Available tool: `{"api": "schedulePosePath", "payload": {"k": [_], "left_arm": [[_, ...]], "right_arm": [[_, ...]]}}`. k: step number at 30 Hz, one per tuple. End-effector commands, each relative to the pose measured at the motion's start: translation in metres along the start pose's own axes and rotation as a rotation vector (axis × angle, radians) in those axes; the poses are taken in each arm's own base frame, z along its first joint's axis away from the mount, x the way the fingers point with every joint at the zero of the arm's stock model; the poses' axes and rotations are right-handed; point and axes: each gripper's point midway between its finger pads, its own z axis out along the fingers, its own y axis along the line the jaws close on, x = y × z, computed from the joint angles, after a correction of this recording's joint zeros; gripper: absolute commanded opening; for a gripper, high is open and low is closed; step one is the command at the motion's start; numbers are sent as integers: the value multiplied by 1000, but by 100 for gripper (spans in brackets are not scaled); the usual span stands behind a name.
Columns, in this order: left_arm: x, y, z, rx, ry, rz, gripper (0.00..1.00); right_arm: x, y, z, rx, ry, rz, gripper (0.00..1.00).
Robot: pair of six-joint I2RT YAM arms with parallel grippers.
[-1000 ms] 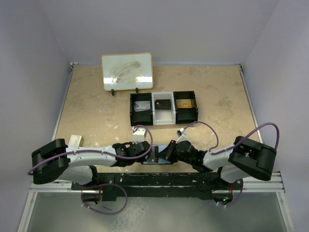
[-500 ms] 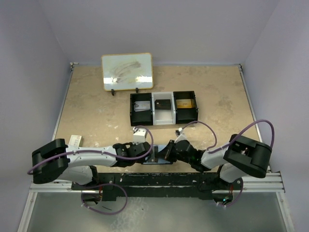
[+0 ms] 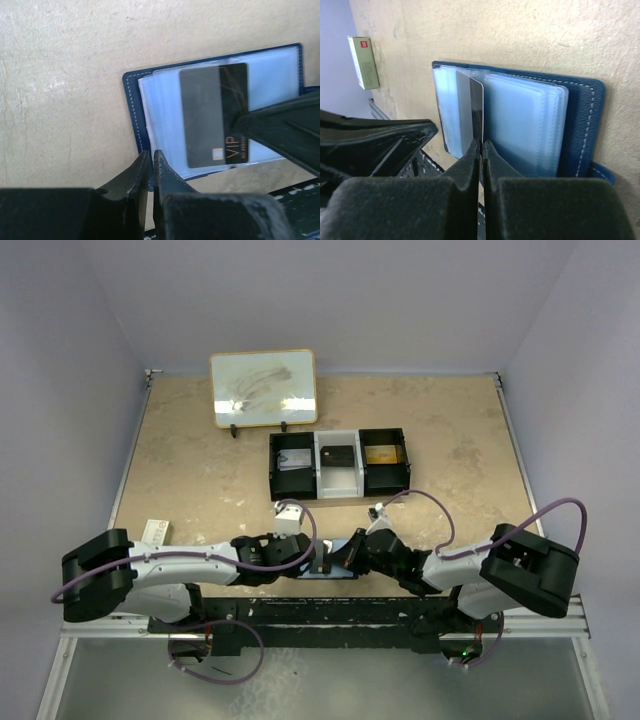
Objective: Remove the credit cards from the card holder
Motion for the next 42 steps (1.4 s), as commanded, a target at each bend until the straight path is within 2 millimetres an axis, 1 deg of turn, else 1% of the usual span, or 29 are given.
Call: {"api": "schedulePosePath", "payload": {"k": [1,5,9,12,17,20,23,28,32,35,42], "left_arm": [[-36,-40,-16,128,-98,-70,8],[-40,-59,-16,196,-103,-77,17],[-28,-65,-4,184,-58,-41,19],[-18,-62,5,148,-31,-18,19],[-6,-38,15,-4,6,55,9],[-2,-31,15,-41,13,84,5],[0,-28,14,-49,15,90,3],[4,-27,13,-54,17,99,1],[4,-27,13,-53,15,103,0],[4,-28,13,-52,13,105,0],[5,-27,13,-58,10,108,0]], "right_arm": [[0,-14,6,59,-5,-31,2],[0,-13,7,57,-1,-36,2],[0,-14,7,63,-4,-34,3],[-1,-17,5,70,-8,-32,4],[-2,-18,3,73,-12,-32,5],[-2,-17,3,64,-12,-28,7],[-2,-15,3,53,-9,-21,13],[-3,-11,3,38,-6,-14,21],[-2,-7,4,15,6,-16,22],[-1,-4,5,-7,15,-16,21],[-2,-13,4,20,5,7,5]]}}
